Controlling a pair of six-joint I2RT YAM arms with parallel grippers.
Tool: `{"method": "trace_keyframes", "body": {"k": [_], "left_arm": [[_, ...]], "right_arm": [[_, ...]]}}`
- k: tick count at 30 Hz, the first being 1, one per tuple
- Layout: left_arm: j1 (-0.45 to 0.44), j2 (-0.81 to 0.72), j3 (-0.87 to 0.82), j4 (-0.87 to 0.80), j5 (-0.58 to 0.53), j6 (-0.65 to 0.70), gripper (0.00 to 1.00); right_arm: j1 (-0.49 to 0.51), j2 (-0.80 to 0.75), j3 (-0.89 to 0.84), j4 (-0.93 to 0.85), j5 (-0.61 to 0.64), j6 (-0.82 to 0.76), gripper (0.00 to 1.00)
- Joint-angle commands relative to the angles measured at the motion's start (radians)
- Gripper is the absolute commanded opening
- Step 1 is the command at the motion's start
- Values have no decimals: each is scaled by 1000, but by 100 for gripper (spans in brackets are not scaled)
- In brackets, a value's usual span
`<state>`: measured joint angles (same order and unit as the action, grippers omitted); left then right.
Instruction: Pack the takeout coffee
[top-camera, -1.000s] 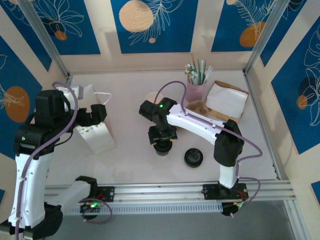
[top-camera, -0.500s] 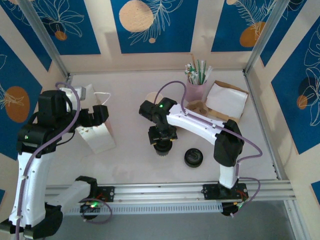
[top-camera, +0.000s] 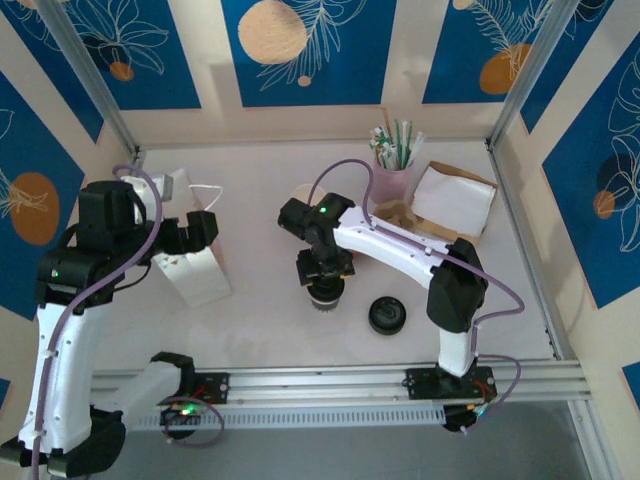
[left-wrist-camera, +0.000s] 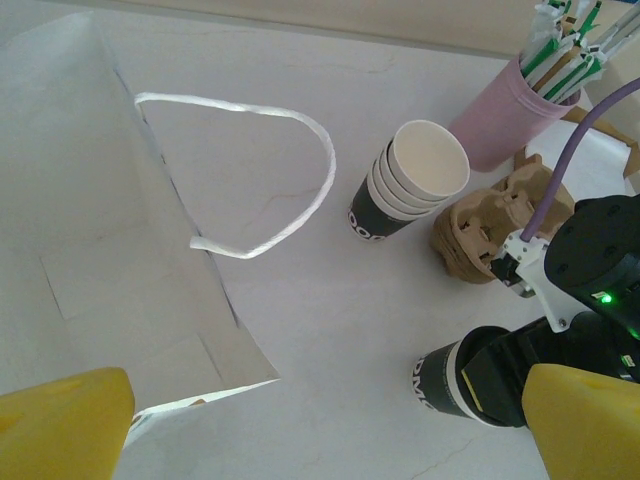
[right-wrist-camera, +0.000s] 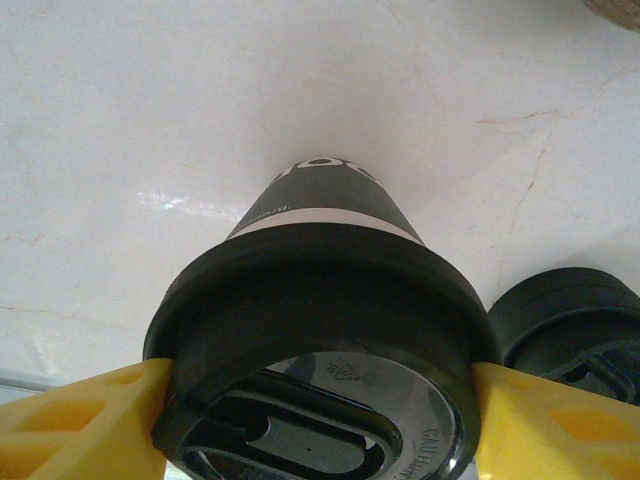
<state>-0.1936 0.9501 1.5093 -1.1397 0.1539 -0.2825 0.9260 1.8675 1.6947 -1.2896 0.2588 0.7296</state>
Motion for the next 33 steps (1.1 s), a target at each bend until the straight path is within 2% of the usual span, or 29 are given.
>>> {"method": "trace_keyframes", "body": {"k": [1, 18, 33], "left_arm": [[9, -12, -9, 23, 24, -13, 100], [8, -10, -12, 29, 42, -23, 100], [8, -8, -30, 40, 41, -24, 100]], "right_arm": [[-11, 23, 6, 0, -9, -12, 71], [-5, 31, -63, 14, -11, 7, 71], [61, 72, -173, 1, 14, 46, 71]]}}
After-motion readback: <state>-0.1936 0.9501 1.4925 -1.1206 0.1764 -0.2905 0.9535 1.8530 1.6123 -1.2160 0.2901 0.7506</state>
